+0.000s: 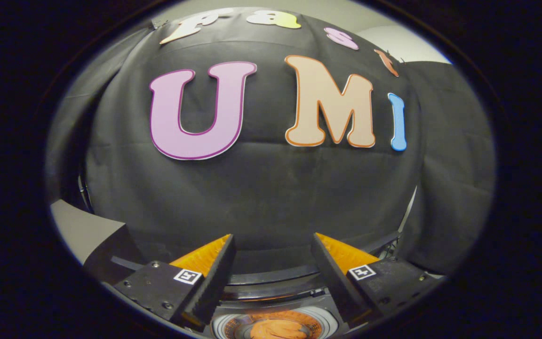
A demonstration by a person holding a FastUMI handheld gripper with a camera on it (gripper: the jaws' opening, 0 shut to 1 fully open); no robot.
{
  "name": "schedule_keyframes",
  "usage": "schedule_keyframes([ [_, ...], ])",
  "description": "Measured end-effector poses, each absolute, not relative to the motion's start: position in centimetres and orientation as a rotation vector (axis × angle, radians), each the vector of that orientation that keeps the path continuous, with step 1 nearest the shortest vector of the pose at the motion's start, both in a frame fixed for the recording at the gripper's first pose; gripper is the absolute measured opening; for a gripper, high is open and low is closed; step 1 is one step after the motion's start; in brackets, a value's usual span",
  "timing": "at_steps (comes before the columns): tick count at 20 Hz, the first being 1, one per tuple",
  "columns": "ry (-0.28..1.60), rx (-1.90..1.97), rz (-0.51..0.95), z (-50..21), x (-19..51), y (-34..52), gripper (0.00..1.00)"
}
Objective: Put the clothes into the washing machine and then close the washing machine lid.
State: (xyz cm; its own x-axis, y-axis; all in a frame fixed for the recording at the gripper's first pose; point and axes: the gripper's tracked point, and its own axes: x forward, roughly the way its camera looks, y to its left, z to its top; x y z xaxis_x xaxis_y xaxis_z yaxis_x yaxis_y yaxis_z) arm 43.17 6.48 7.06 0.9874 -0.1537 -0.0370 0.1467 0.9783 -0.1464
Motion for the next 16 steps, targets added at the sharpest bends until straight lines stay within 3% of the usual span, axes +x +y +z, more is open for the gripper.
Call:
schedule_keyframes([
  [16, -0.005, -0.139, -0.136, 6.0, 39.5, 6.0, 0.98],
])
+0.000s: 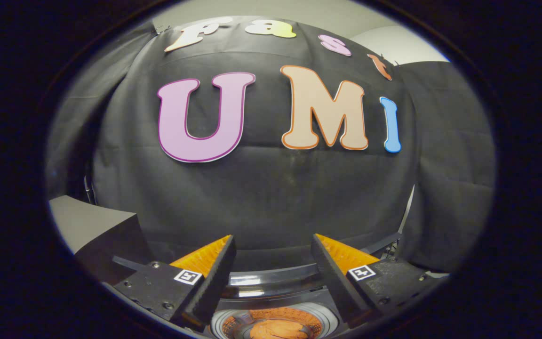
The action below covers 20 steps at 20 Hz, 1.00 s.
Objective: Put the clothes into the washing machine and then close the washing machine lid.
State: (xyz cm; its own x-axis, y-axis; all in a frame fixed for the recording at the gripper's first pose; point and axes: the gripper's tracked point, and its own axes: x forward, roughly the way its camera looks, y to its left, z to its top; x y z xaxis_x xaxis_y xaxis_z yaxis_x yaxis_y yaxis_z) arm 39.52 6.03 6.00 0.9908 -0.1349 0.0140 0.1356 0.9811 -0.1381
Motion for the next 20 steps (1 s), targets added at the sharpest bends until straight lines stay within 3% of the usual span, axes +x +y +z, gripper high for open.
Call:
schedule_keyframes([
  [9, -0.007, -0.132, -0.155, 4.6, 37.2, 5.5, 0.98],
  [14, 0.102, -0.126, -0.166, -1.2, 34.6, 4.6, 0.97],
  [20, 0.118, -0.062, -0.159, -2.7, 31.5, 5.3, 0.97],
])
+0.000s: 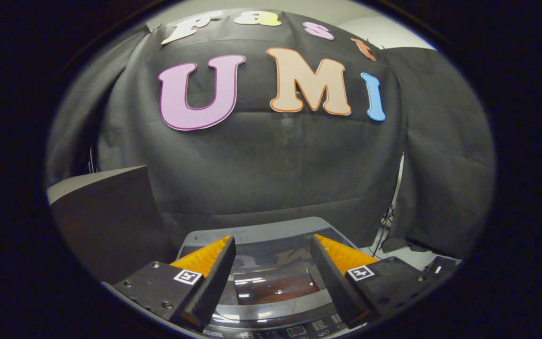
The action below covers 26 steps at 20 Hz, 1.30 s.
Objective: Put the clothes into the washing machine and then close the washing machine lid.
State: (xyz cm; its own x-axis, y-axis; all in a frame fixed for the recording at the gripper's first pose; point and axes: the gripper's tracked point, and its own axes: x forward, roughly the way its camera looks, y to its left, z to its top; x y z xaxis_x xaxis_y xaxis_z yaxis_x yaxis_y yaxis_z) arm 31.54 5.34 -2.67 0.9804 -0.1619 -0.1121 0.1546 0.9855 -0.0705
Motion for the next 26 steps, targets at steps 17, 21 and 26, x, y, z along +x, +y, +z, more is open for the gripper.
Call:
schedule_keyframes([
  [17, 0.098, -0.058, 0.013, -2.1, 18.8, 8.9, 0.96],
  [21, 0.104, -0.059, 0.028, -2.2, 16.2, 8.6, 0.97],
  [26, 0.052, -0.056, 0.059, -0.1, 13.0, 8.7, 0.97],
])
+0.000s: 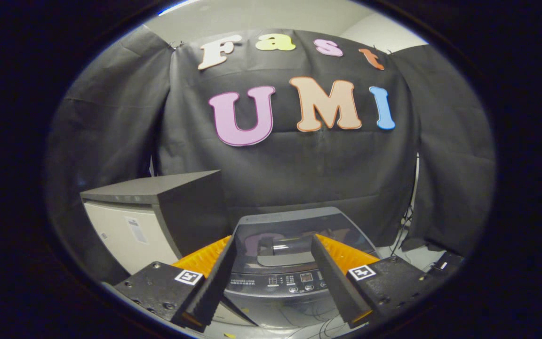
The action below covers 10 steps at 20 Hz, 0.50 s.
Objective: Put the clothes into the washing machine and then close the washing machine lid.
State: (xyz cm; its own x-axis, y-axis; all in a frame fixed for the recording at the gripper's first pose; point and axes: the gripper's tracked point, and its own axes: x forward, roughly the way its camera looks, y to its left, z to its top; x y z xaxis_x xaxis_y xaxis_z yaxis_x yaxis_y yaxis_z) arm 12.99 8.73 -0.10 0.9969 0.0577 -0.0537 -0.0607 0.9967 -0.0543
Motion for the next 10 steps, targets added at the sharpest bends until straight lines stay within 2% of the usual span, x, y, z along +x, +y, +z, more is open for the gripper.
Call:
schedule_keyframes([
  [10, -0.044, -0.08, 0.072, 3.7, 6.3, 7.3, 0.97],
])
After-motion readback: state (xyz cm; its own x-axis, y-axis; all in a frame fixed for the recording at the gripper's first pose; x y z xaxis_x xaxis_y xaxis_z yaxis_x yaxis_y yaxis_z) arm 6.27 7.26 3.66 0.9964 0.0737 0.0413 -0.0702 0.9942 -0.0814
